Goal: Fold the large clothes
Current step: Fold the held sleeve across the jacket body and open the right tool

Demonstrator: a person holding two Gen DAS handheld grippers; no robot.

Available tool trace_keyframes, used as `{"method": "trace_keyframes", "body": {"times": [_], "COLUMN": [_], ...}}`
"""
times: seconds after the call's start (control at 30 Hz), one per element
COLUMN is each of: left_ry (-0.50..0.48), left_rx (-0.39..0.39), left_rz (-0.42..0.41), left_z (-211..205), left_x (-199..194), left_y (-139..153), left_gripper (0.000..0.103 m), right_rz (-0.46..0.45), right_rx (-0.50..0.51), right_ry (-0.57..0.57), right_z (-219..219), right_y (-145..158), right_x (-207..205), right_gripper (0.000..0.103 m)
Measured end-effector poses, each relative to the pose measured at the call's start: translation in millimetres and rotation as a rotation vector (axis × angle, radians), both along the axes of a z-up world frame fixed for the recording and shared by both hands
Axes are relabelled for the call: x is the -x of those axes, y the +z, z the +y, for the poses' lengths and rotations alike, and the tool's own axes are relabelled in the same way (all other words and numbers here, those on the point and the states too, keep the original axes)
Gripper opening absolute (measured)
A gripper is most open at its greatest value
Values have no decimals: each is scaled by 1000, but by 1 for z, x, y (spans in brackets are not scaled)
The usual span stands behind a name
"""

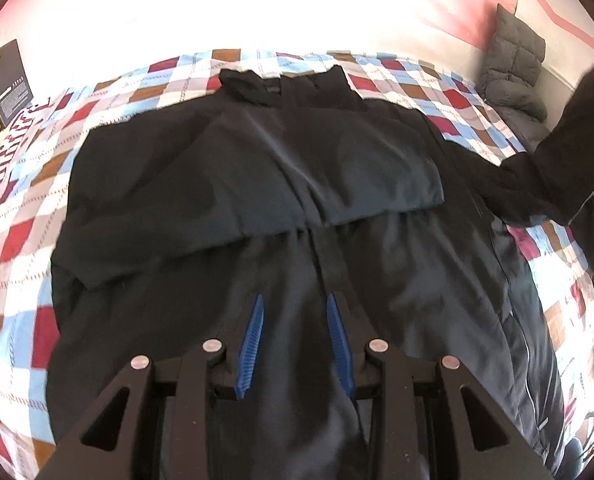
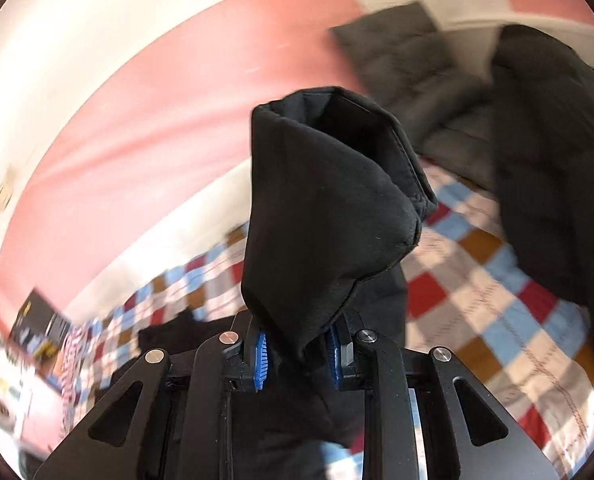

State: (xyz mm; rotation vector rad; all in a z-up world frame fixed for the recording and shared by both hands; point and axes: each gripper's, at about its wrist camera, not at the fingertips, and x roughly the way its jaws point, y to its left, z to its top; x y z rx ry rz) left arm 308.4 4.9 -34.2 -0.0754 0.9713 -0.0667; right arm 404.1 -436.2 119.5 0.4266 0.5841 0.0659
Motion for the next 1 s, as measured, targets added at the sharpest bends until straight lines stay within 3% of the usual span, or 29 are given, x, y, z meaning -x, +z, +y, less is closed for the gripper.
{"method": "trace_keyframes", "body": {"times": [0.3, 0.5, 0.77, 1.0], "left_ry": [24, 56, 122, 180], "left_rx": [4, 10, 40, 78], "left_rz": [-33, -45, -26, -8], "left_z": [32, 58, 102, 138], "left_x": [-48, -63, -73, -69], "left_y": [11, 8, -11, -32], "left_gripper": [35, 35, 35, 35], "right_rz": [16, 51, 162, 267], "right_rx": [60, 100, 131, 178], "right_ry": [222, 341, 504, 591], "right_z": [123, 196, 294, 346], "right_y": [3, -17, -76, -140], "right_x": [-23, -38, -58, -63], "right_gripper": [23, 23, 23, 25]}}
